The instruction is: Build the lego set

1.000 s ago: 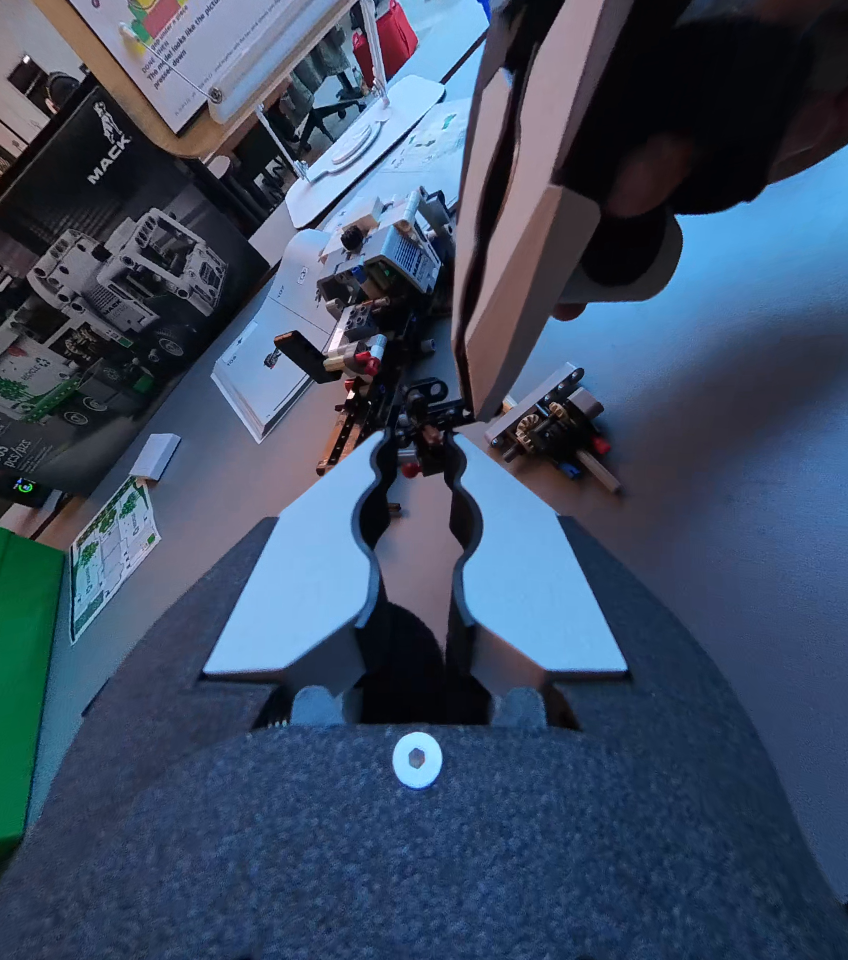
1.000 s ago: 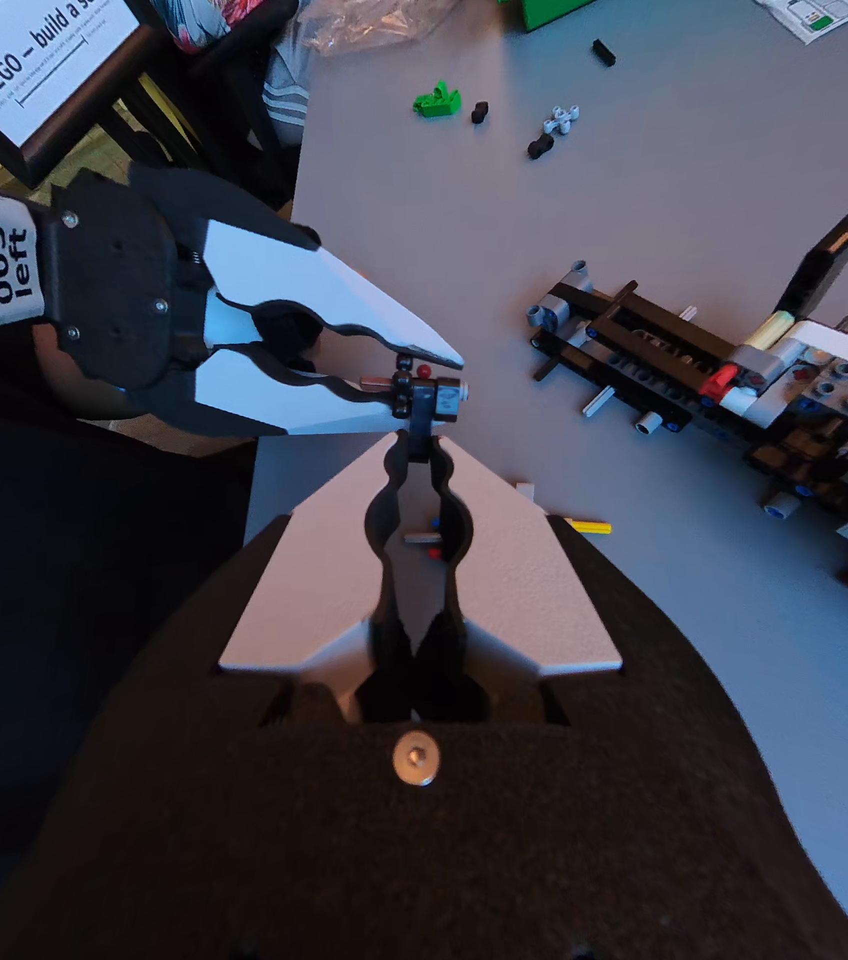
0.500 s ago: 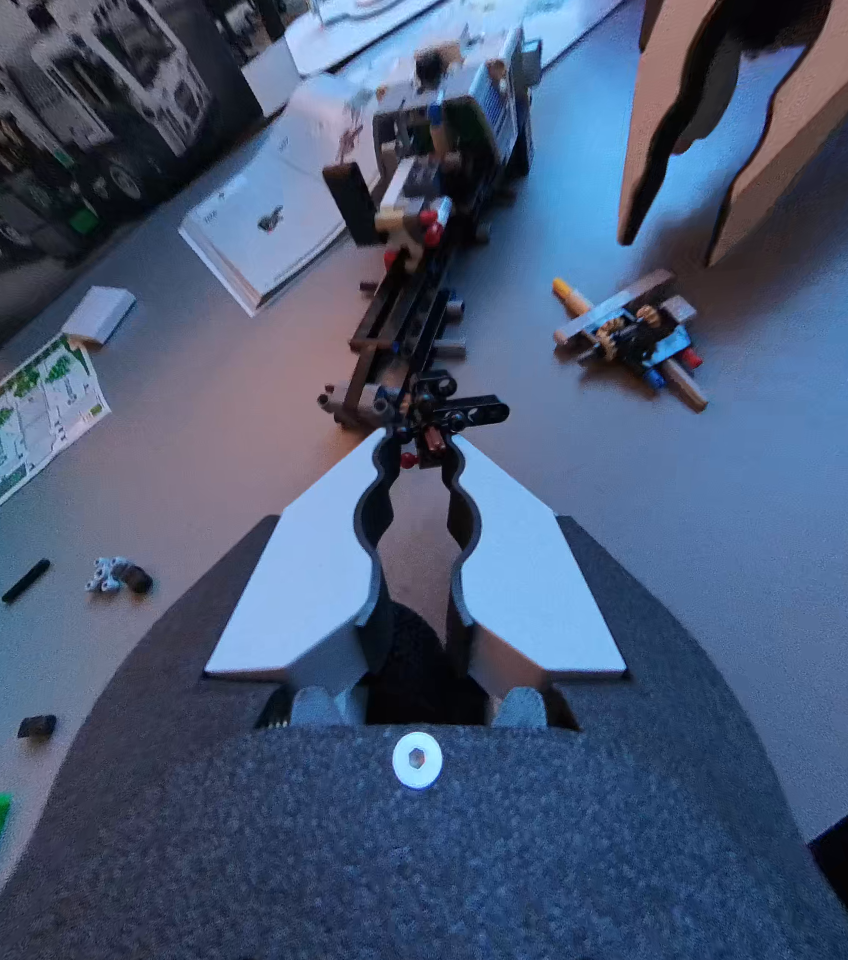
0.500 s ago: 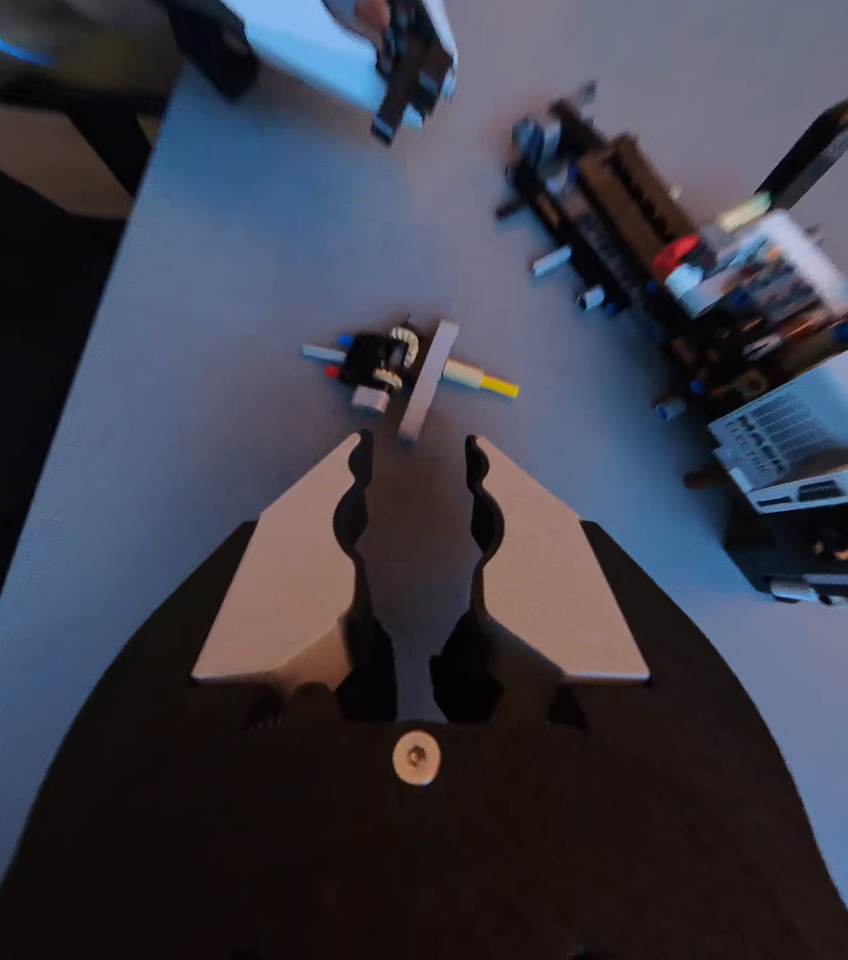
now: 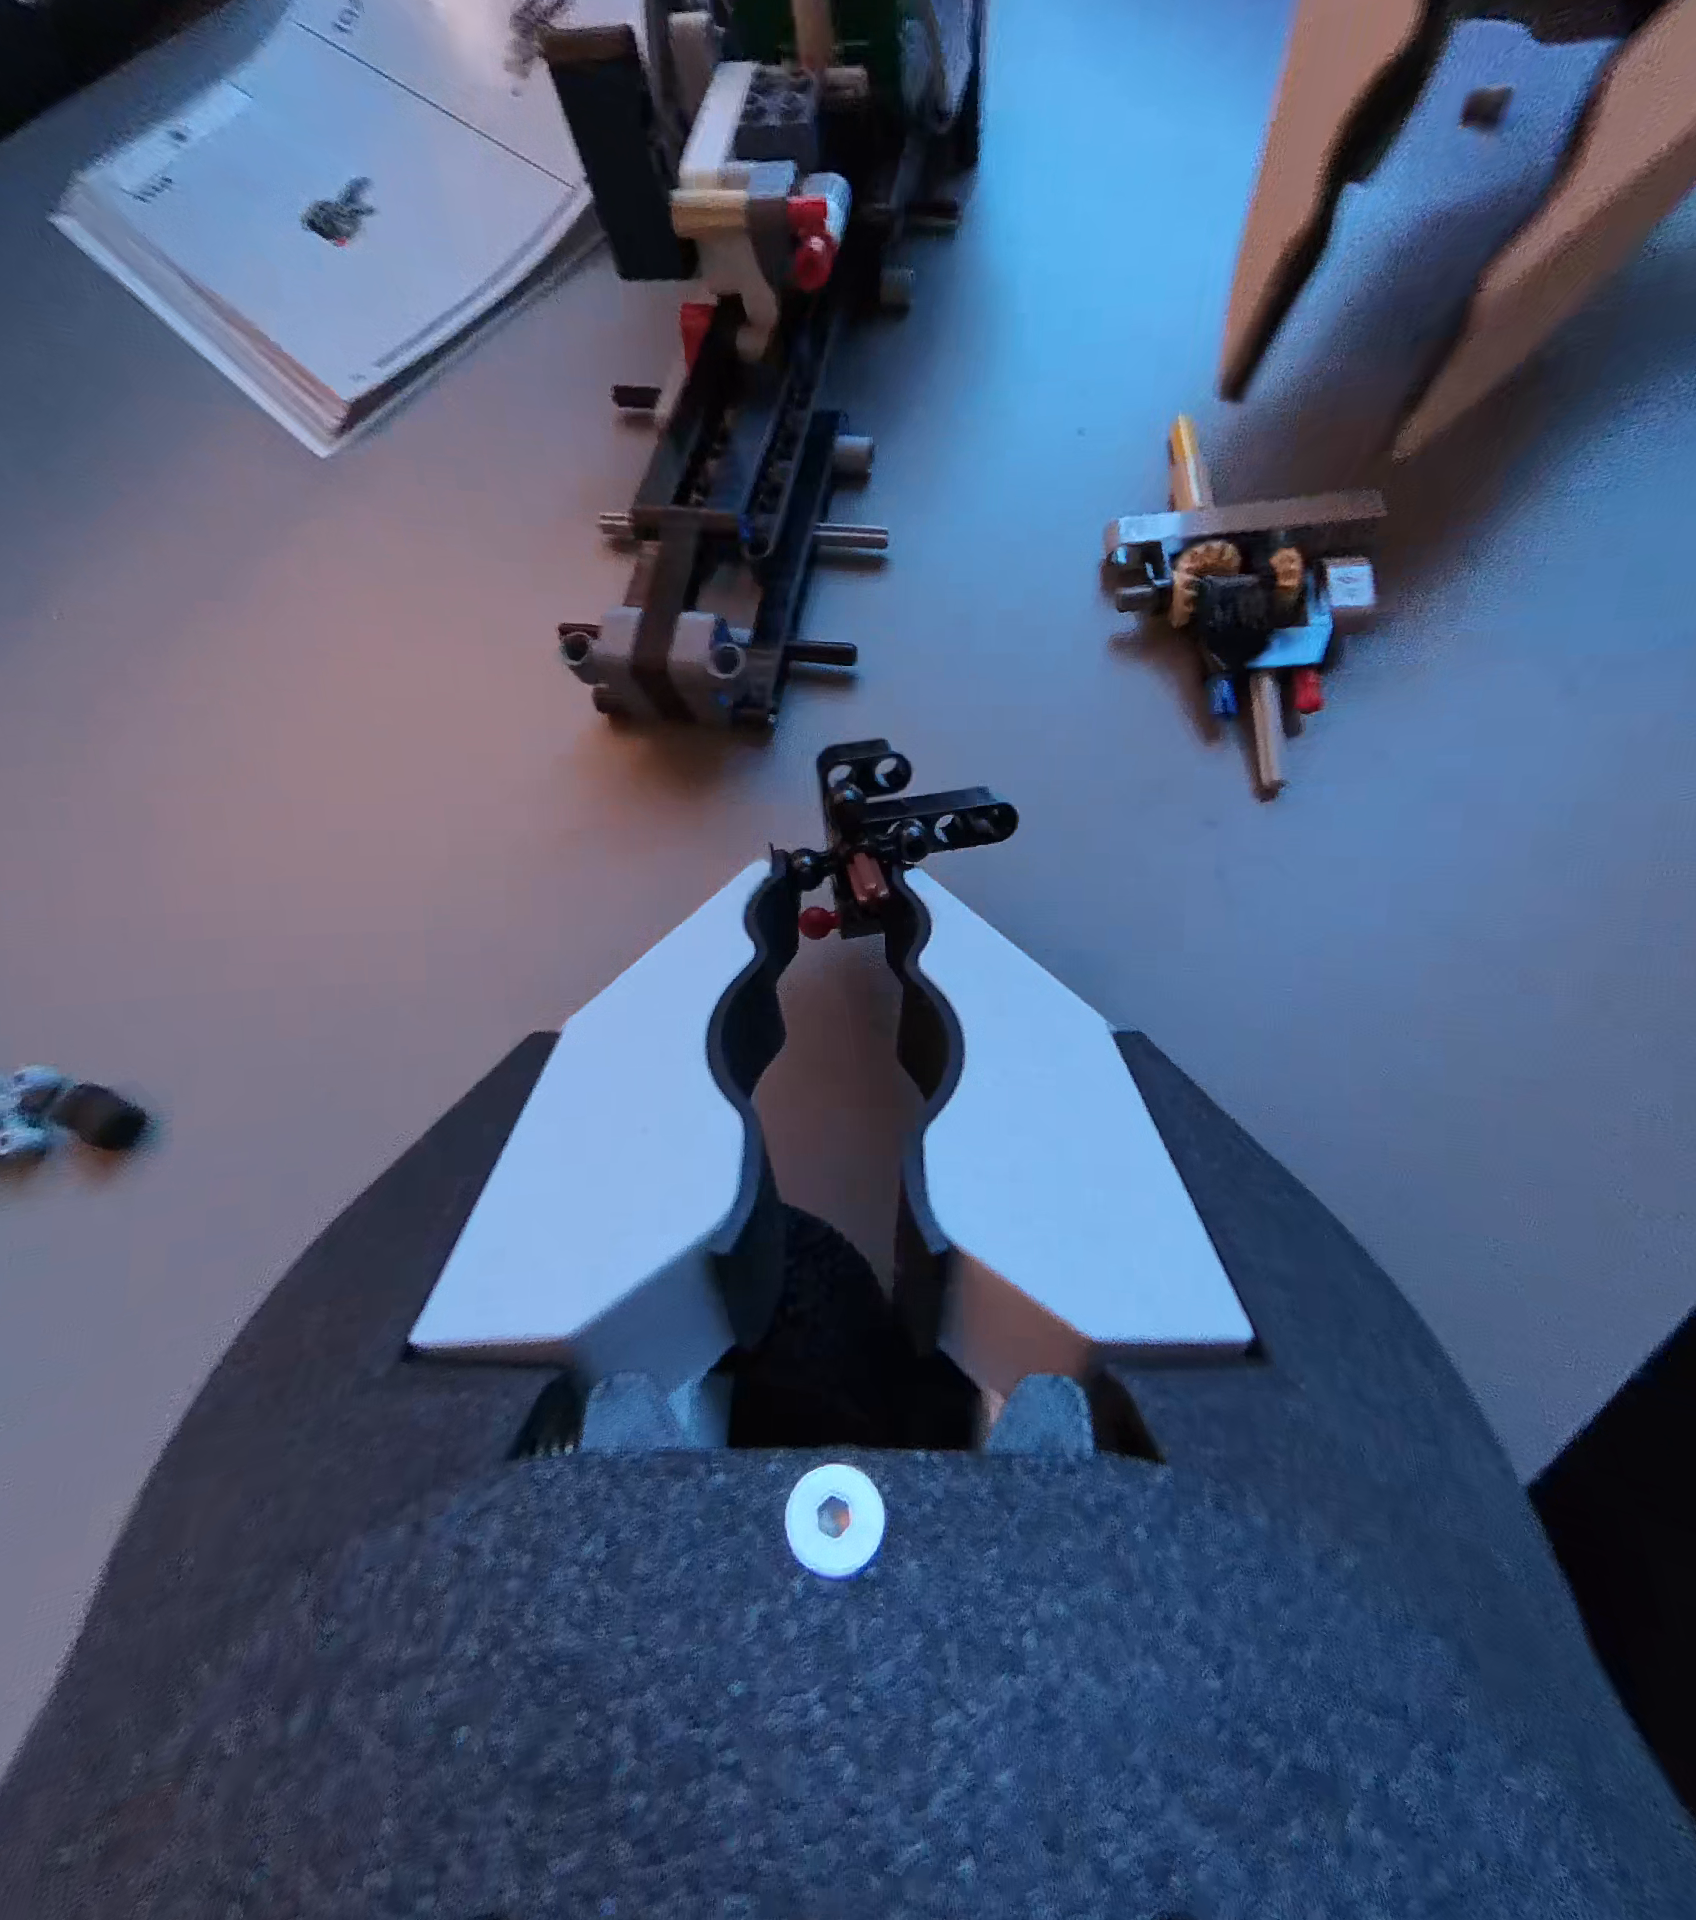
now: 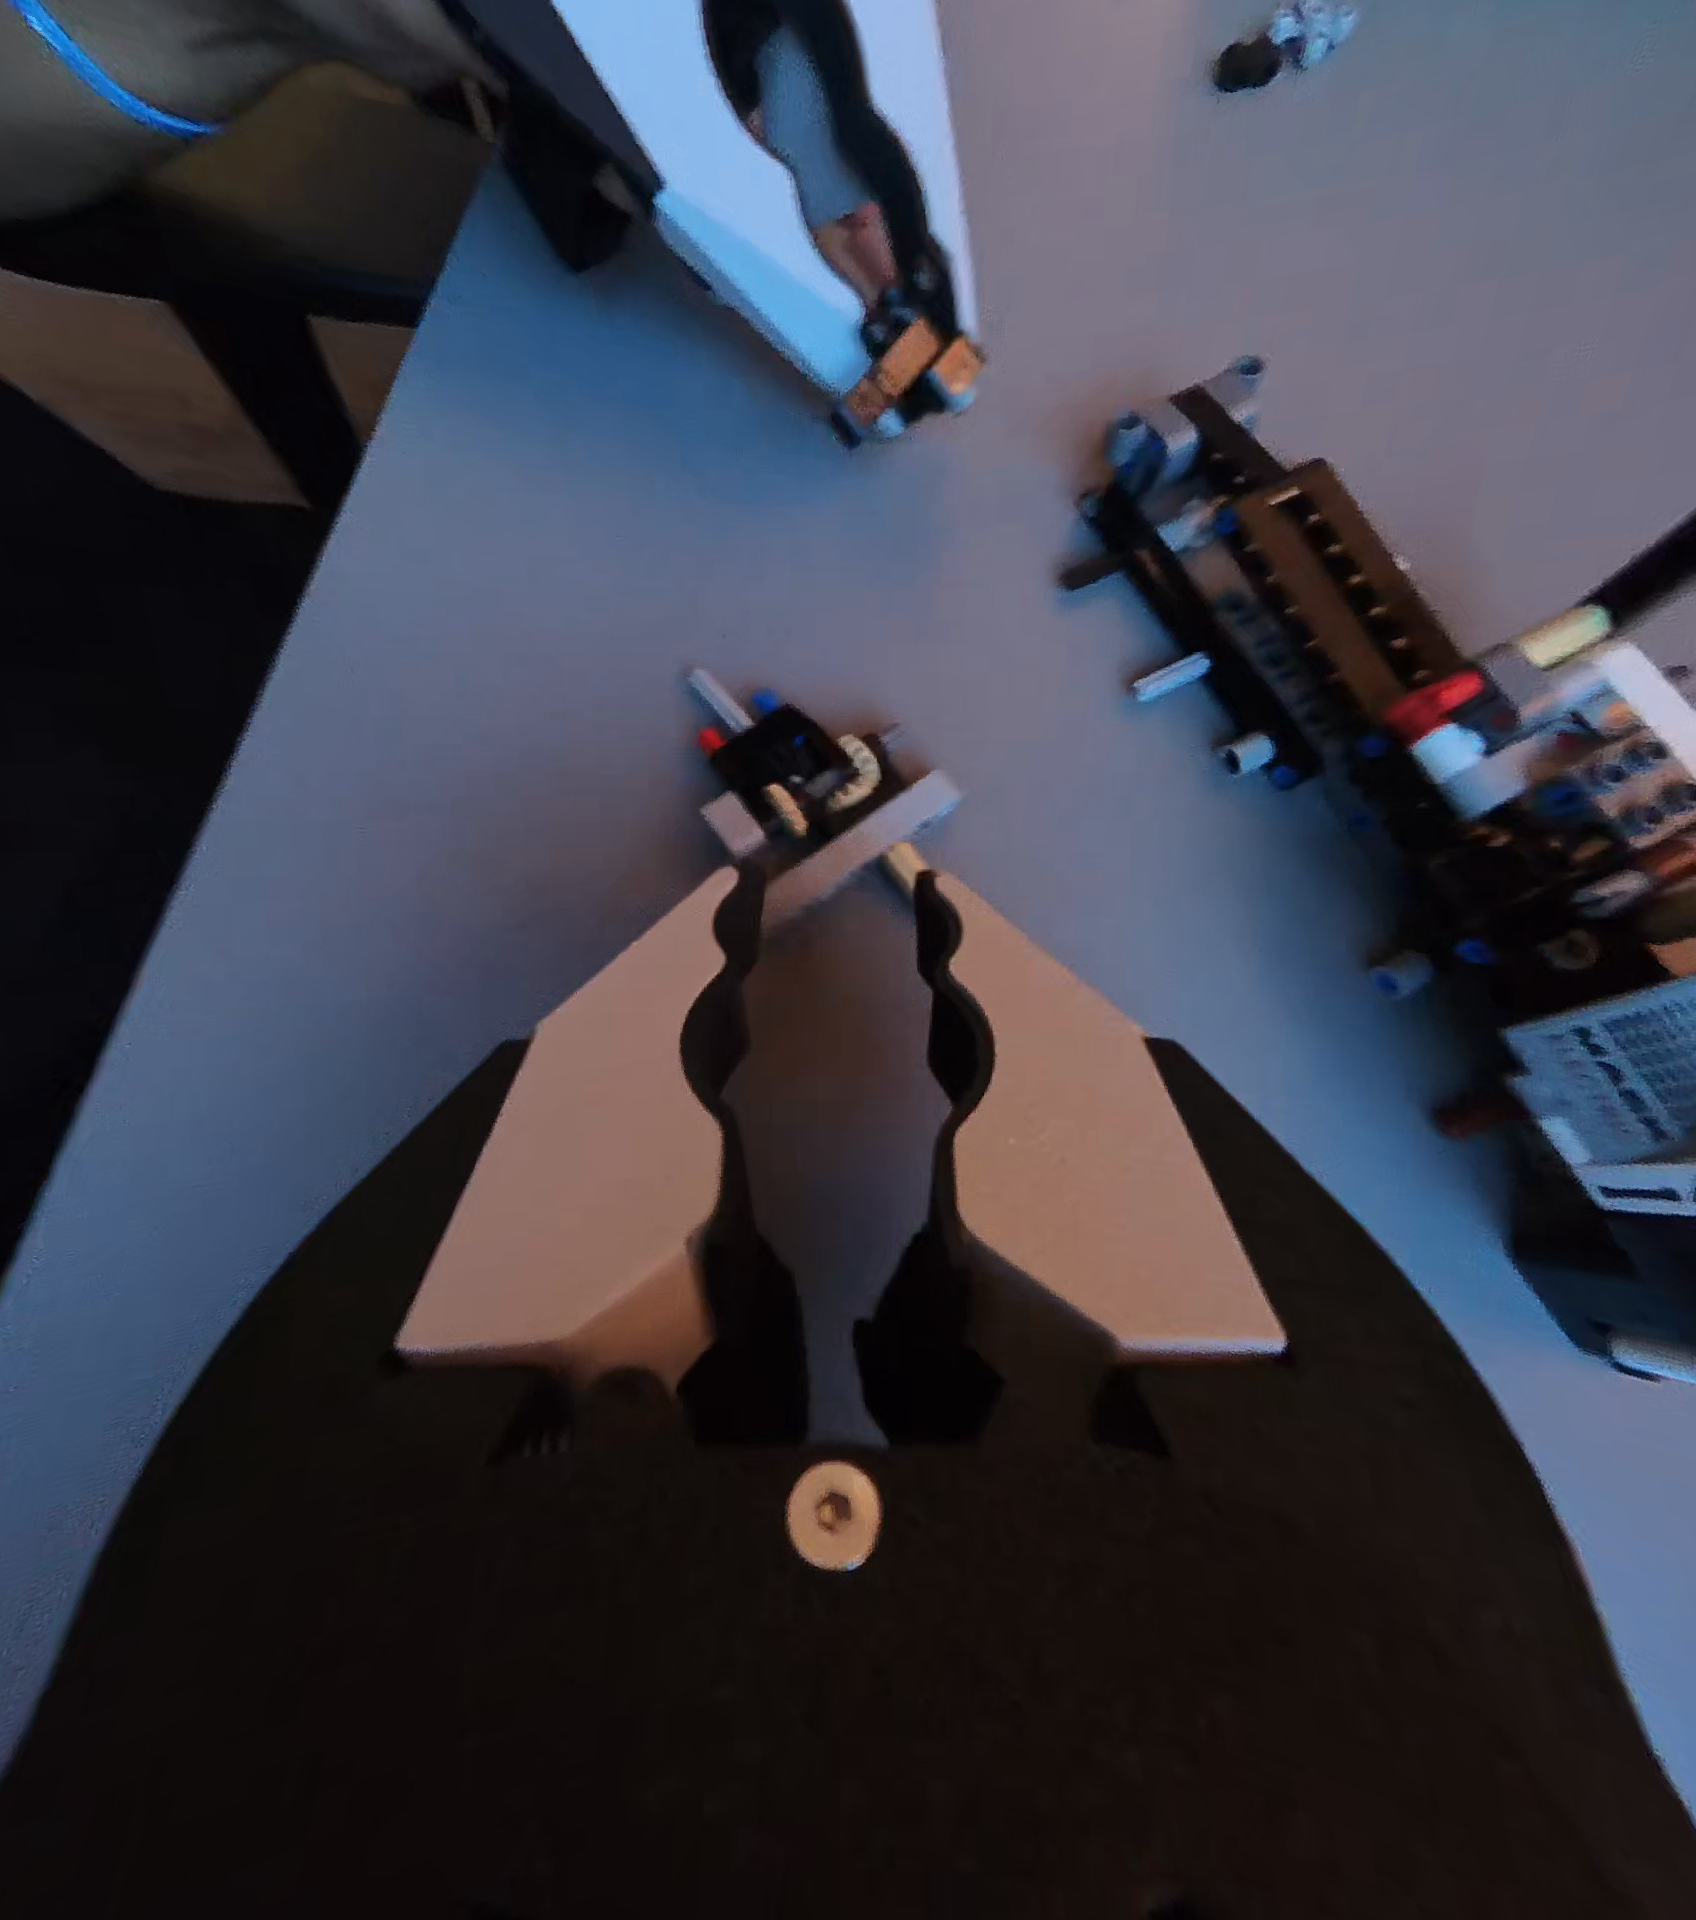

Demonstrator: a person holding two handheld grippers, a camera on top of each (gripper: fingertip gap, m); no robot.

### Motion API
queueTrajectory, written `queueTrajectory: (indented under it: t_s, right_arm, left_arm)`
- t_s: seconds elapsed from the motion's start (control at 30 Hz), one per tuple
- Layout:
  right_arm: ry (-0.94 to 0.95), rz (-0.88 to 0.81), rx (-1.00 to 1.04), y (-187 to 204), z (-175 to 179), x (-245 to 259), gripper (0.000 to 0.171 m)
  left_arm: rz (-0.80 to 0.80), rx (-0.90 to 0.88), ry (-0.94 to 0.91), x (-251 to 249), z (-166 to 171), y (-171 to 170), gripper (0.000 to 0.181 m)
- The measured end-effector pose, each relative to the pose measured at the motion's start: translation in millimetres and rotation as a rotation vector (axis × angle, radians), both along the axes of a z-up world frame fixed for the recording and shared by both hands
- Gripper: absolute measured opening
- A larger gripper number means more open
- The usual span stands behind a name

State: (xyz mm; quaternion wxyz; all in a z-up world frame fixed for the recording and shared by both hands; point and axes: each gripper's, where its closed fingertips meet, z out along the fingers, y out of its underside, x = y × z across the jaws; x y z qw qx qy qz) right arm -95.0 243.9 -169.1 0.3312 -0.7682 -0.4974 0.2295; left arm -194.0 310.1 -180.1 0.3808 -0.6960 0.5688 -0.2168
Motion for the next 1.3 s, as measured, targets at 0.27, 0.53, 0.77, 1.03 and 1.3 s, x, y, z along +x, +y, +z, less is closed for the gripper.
queueTrajectory:
  t_s: [0.27,0.53,0.77,1.03,1.3]
  right_arm:
    - [-0.006,0.109,-0.040,11,-8,7,0.026]
    - [-0.057,0.156,-0.025,14,-20,-3,0.009]
    - [-0.022,0.107,0.008,16,-16,2,0.005]
    - [0.047,0.081,-0.003,15,-1,9,0.005]
    - [0.160,0.083,0.039,12,32,-2,0.005]
  left_arm:
    - [-0.208,-0.167,0.022,15,-7,-23,0.014]
    - [-0.285,-0.173,0.047,16,-10,-26,0.017]
    - [-0.277,-0.123,0.049,14,-10,-25,0.022]
    - [-0.288,-0.092,0.050,2,-9,-29,0.026]
    - [-0.317,-0.049,0.001,-3,15,-34,0.040]
